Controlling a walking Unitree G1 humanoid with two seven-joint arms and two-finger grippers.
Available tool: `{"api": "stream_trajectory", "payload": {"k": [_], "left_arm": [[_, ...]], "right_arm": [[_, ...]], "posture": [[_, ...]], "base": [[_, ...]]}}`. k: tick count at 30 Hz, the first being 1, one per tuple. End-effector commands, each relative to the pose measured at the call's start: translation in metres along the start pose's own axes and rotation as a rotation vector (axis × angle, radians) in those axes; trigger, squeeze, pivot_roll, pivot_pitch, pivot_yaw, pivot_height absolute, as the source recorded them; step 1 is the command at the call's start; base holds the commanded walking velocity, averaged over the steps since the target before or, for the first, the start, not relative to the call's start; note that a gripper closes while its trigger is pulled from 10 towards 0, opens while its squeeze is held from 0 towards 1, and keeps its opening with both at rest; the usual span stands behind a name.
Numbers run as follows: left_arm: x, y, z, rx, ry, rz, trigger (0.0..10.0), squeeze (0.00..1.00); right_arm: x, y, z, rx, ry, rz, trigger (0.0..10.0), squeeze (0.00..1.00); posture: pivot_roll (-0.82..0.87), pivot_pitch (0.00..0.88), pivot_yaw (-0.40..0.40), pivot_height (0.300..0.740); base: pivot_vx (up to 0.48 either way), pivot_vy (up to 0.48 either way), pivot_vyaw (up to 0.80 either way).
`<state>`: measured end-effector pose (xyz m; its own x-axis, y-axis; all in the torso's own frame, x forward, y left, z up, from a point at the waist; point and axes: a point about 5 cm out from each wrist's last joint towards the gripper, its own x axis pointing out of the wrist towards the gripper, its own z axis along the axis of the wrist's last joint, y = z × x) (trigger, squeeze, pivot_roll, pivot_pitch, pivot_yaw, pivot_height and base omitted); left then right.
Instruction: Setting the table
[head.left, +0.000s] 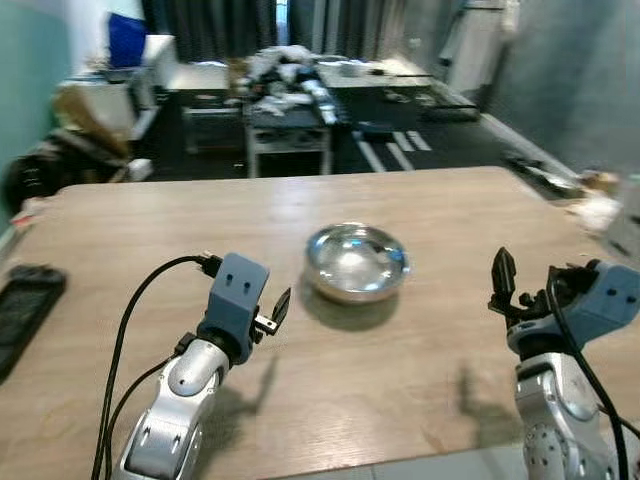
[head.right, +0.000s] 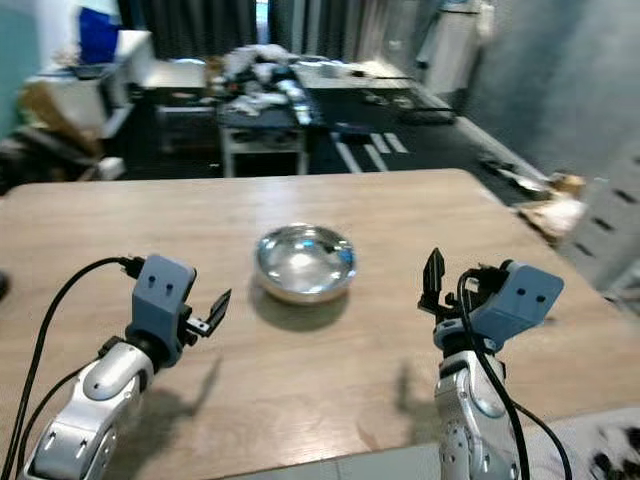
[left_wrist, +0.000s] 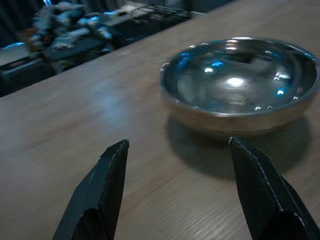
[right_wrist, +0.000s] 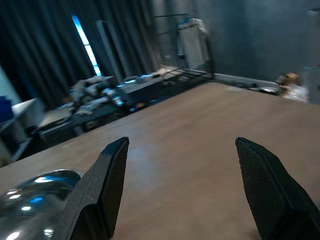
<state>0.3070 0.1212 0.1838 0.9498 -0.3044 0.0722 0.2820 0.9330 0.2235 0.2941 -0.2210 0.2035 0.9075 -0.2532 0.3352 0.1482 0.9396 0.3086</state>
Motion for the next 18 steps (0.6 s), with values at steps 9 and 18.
{"api": "stream_trajectory", "payload": {"k": [9, 18], "left_arm": [[0.003, -0.009, 0.013, 0.030, -0.072, -0.065, 10.0, 0.00], [0.006, -0.015, 0.021, 0.031, -0.109, -0.109, 10.0, 0.00]], "right_arm": [[-0.003, -0.008, -0.006, -0.010, 0.016, -0.032, 10.0, 0.00], [-0.005, -0.008, -0.007, -0.020, 0.019, -0.037, 10.0, 0.00]], "posture": [[0.04, 0.044, 0.071, 0.740], [0.03, 0.044, 0.078, 0.740]], "base": [[0.000, 0.000, -0.80], [0.000, 0.000, -0.79]]}}
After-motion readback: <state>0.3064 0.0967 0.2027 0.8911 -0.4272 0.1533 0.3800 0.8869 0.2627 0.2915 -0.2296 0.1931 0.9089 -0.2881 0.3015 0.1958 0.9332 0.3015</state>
